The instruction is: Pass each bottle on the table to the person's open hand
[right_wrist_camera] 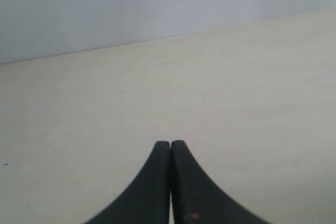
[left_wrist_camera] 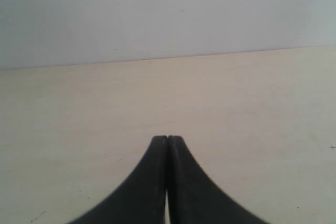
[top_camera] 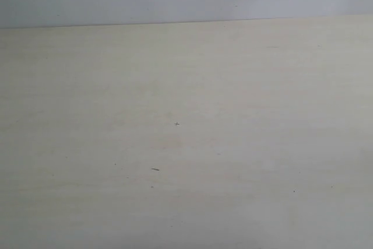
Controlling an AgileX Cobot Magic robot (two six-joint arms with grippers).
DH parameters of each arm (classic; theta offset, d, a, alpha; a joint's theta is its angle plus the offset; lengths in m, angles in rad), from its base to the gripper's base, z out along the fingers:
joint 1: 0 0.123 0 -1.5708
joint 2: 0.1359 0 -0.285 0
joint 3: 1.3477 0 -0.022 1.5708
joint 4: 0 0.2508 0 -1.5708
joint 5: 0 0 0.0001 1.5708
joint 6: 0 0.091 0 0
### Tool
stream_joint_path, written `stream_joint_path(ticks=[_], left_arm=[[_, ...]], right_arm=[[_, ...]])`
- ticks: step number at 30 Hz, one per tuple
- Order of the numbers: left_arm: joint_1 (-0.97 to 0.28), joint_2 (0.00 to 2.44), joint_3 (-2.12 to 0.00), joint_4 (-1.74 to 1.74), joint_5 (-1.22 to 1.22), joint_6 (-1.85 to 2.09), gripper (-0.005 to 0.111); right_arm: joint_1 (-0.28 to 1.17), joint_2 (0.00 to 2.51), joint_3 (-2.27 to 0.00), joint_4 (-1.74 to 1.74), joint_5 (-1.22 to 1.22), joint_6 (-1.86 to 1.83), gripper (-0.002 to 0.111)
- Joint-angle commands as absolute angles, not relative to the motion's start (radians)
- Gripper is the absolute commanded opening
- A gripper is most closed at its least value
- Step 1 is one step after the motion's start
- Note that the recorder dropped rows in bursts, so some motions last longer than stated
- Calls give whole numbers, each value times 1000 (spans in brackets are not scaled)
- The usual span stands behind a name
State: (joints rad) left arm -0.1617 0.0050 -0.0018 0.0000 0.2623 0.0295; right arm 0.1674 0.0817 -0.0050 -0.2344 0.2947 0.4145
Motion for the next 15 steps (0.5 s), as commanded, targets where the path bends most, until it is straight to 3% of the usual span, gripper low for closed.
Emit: stream_joint_path(ticks=[1, 4, 15], left_arm=[[-137, 0, 0, -6, 266, 33, 0], [-115, 0, 0, 0, 360, 35, 0], [-115, 0, 0, 0, 360, 37, 0]], right_arm=[[162, 89, 0, -235, 285, 412, 0], [162, 89, 0, -235, 285, 412, 0], [162, 89, 0, -235, 283, 412, 0]])
